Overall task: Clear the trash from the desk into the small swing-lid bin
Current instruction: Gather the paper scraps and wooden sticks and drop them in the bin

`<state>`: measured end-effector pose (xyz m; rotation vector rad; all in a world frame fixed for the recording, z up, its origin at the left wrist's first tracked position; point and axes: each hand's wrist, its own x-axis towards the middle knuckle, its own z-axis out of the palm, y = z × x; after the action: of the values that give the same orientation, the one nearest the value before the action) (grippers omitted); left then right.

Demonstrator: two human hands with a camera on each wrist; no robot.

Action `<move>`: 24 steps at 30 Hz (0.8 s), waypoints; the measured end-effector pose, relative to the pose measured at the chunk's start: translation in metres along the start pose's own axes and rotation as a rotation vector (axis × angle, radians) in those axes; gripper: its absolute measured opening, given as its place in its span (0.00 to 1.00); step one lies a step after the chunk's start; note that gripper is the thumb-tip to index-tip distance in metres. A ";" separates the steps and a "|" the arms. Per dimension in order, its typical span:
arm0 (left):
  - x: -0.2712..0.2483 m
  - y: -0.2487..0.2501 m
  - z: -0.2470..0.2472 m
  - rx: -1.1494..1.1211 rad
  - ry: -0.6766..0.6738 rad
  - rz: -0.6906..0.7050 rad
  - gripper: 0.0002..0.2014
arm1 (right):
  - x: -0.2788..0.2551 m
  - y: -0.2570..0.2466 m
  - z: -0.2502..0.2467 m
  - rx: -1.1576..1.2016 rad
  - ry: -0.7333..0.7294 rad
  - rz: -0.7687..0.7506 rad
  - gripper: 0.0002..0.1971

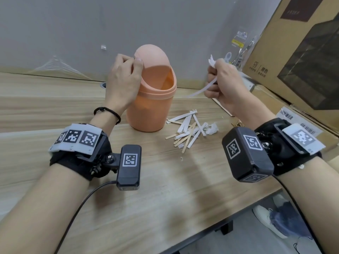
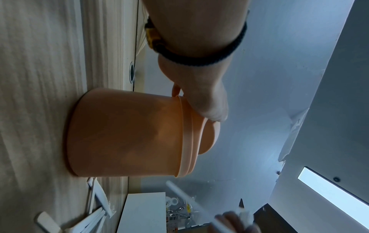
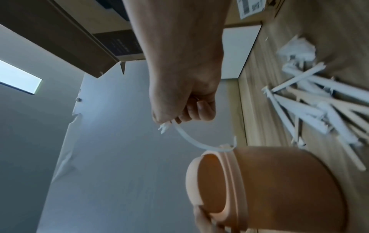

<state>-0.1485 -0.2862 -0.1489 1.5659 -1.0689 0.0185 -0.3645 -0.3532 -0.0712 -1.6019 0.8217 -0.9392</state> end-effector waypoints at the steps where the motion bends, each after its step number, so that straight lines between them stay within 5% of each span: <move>1: 0.000 -0.001 0.000 -0.003 -0.001 0.000 0.21 | 0.001 -0.004 0.006 -0.002 -0.005 -0.010 0.14; 15: -0.002 0.003 0.001 -0.008 0.013 0.001 0.19 | 0.013 -0.045 0.063 -0.034 0.020 -0.119 0.15; 24: 0.000 0.002 0.002 -0.018 0.016 0.004 0.22 | 0.027 -0.005 0.079 -0.644 0.071 -0.143 0.17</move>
<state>-0.1508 -0.2878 -0.1483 1.5451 -1.0573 0.0239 -0.2814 -0.3409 -0.0726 -2.2114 1.1464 -0.8812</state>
